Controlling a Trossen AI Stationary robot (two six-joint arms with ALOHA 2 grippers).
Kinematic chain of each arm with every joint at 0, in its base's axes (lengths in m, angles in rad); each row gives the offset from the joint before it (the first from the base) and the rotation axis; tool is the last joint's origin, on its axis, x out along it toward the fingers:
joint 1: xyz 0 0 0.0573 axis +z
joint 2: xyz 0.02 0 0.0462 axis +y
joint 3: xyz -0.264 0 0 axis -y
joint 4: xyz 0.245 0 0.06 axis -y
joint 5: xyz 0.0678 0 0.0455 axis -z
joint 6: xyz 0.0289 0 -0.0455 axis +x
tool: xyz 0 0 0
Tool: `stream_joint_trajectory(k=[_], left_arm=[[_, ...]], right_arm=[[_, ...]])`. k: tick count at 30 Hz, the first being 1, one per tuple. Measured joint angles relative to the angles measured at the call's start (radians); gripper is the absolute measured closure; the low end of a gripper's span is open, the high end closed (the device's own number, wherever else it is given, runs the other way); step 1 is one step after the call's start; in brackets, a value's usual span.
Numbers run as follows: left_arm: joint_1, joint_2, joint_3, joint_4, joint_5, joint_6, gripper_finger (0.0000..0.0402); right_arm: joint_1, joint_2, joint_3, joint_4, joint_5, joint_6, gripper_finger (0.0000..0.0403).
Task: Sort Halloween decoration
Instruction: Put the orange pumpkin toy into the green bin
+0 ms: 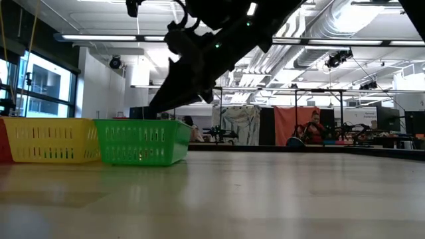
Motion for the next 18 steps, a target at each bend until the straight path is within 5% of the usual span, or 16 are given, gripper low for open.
stream_joint_trajectory(k=[14,18], left_arm=[[0.000,0.000,0.000,-0.001,0.003,0.001,0.0228],[0.000,0.000,0.000,-0.001,0.003,0.001,0.0228]], right_arm=[[-0.013,-0.227,-0.008,-0.531,-0.060,-0.196,0.0316],[-0.018,-0.356,-0.139,-0.534,-0.055,-0.166,0.0316]])
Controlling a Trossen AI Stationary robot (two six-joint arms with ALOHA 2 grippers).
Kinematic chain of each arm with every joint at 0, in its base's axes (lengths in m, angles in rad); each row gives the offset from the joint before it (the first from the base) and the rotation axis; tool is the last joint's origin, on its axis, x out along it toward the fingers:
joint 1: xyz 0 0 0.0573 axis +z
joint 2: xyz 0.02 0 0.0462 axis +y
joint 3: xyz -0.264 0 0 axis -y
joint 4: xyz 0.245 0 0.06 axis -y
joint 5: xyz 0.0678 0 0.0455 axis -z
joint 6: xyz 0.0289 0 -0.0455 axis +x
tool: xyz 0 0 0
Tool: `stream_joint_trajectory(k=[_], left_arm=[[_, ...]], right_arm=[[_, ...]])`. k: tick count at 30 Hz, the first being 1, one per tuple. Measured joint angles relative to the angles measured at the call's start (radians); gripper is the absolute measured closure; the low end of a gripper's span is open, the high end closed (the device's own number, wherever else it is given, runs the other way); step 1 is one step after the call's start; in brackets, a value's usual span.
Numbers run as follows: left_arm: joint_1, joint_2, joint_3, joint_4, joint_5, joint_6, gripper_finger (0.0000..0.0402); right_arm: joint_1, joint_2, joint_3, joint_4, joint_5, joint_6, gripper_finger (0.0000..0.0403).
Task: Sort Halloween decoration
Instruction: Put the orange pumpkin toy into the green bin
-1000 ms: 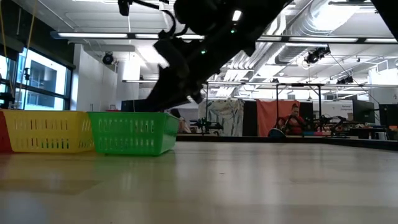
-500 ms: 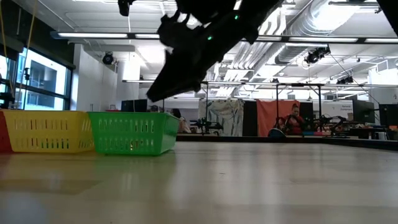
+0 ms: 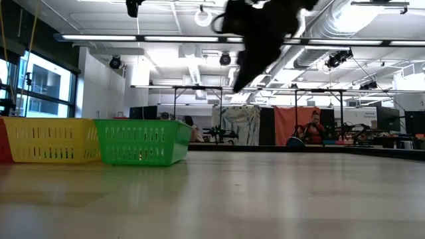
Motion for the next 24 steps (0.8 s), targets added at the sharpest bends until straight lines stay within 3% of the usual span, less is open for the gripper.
stream_joint_trajectory(k=[6,12,18,20,24], left_arm=[[0.000,0.000,0.000,-0.004,0.000,0.001,0.0228],[0.004,0.000,0.000,-0.007,-0.002,0.001,0.0228],[0.004,0.000,0.000,-0.019,-0.002,0.001,0.0228],[0.004,0.000,0.000,-0.031,0.027,0.001,0.0228],[0.004,0.000,0.000,-0.033,0.197,0.001,0.0228]], right_arm=[[-0.006,-0.340,-0.312,0.174,0.075,0.229,0.0316],[-0.005,-0.619,-0.546,0.686,0.111,0.401,0.0316],[-0.005,-0.692,-0.665,1.097,0.168,0.348,0.0316],[-0.005,-0.691,-0.667,1.132,0.168,0.311,0.0316],[-0.005,-0.684,-0.667,1.128,0.168,0.288,0.0316]])
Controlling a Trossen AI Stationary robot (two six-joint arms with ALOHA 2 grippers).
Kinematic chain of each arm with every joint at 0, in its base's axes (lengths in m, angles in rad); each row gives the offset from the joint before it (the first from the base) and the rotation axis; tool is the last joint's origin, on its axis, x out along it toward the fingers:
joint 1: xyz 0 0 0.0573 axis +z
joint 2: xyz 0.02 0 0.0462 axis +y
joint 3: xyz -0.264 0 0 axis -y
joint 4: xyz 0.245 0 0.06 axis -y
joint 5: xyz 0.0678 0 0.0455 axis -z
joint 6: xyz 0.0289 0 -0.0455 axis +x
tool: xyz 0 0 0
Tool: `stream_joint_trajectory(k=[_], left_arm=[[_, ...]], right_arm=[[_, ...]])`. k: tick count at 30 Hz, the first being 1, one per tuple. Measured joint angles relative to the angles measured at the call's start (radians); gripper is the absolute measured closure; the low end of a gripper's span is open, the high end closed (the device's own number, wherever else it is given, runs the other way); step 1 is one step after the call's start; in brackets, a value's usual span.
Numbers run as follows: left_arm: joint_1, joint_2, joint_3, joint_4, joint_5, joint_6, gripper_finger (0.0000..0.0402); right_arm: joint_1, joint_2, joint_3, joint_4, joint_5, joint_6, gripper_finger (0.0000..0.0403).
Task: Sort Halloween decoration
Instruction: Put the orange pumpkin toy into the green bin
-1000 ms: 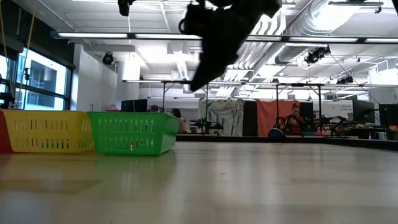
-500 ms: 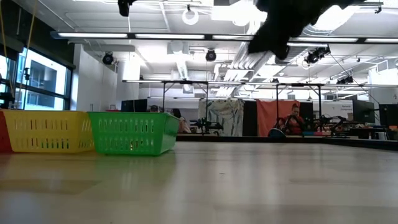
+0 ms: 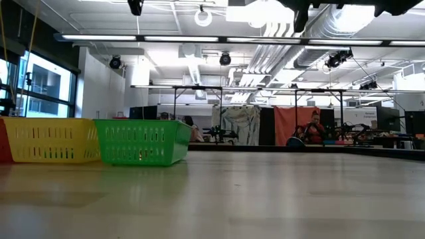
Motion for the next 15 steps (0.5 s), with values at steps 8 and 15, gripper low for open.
stream_joint_trajectory(k=[8,15], left_arm=[[0.000,0.000,0.000,-0.031,0.013,0.000,0.0228],[0.010,0.000,0.000,-0.082,0.005,-0.155,0.0228]], right_arm=[[0.000,0.000,0.000,0.004,-0.003,0.002,0.0316],[0.000,0.000,0.000,0.003,-0.003,0.002,0.0316]])
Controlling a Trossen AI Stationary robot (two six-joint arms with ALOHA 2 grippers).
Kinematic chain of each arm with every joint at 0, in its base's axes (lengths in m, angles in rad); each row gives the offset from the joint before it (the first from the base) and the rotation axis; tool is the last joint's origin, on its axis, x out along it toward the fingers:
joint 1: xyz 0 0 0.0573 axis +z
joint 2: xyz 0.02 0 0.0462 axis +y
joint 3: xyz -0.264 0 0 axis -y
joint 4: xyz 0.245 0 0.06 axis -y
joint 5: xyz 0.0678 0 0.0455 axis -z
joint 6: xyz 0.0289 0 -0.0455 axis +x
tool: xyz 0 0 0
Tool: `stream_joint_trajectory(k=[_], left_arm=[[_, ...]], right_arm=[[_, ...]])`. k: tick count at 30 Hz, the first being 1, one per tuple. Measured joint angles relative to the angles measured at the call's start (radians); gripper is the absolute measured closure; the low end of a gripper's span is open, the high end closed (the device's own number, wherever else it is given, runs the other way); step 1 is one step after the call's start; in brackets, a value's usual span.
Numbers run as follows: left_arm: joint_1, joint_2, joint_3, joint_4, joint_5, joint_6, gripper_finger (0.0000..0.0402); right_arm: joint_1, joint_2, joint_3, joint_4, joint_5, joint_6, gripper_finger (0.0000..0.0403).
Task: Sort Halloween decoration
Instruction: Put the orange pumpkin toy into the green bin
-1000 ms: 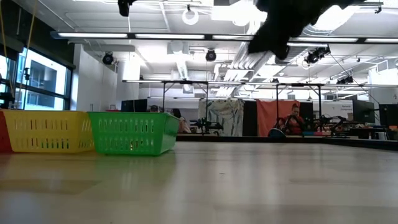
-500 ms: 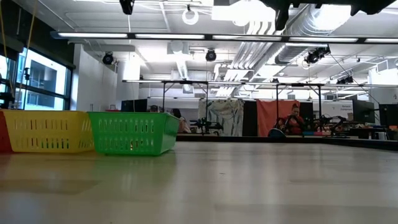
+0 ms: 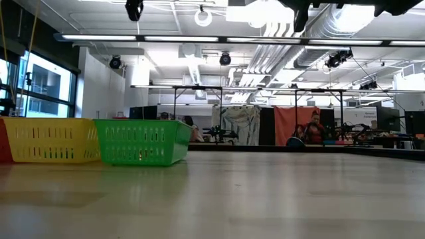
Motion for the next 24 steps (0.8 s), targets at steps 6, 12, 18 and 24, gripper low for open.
stream_joint_trajectory(k=[6,12,18,24], left_arm=[[0.151,0.044,0.114,-0.493,-0.036,-0.088,0.0228],[0.392,0.180,0.202,-0.843,-0.104,-0.049,0.0228],[0.585,0.380,0.201,-0.896,-0.107,0.069,0.0228],[0.719,0.583,0.201,-0.872,-0.106,0.136,0.0228]], right_arm=[[0.000,0.000,0.000,-0.001,0.016,0.000,0.0316],[0.000,0.000,0.000,-0.006,0.079,0.016,0.0316],[0.000,0.000,0.000,-0.053,0.146,0.138,0.0316],[0.000,0.000,0.000,-0.068,0.154,0.184,0.0316]])
